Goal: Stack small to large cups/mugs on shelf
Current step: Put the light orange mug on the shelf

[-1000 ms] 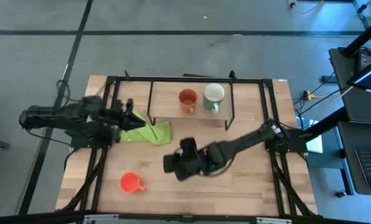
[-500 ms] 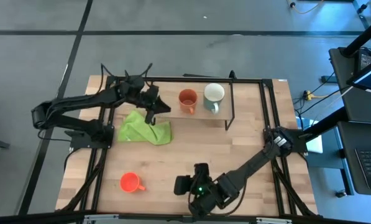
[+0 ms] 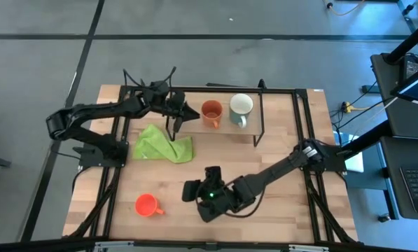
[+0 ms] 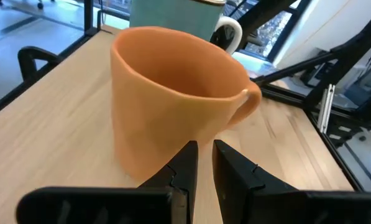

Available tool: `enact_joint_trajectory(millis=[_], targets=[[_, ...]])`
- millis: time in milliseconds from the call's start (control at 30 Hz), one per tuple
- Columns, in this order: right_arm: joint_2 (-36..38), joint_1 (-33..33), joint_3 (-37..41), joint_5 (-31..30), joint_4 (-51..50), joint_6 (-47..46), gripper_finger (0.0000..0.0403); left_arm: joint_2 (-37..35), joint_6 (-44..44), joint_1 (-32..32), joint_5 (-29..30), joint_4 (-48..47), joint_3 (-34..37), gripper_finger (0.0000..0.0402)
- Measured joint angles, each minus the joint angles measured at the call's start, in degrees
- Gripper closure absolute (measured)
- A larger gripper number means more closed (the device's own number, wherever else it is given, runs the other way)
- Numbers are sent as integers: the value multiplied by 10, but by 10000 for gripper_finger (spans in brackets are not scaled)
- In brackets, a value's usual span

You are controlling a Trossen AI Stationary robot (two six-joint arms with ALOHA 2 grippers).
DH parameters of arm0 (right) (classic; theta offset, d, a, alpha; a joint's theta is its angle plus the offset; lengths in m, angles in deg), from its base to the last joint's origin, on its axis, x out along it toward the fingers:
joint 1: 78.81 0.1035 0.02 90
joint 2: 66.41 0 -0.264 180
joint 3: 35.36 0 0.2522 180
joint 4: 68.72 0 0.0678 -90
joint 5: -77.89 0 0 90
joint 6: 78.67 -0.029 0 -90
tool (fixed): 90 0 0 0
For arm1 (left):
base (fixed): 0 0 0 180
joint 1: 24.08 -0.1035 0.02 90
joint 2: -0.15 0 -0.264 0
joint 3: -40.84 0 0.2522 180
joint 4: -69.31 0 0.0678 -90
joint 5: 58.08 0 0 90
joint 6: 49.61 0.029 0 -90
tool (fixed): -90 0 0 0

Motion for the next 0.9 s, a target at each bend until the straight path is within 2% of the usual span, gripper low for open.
enact_joint_trajectory(millis=[433,800,900], targets=[[0,-2,0,1,5,3,321,14,0,-35,14,41,0,358],[0,-2,0,4,5,1,321,30,-5,-37,-33,19,0,358],[0,-2,0,5,4,1,321,30,-2,-26,-26,27,0,358]])
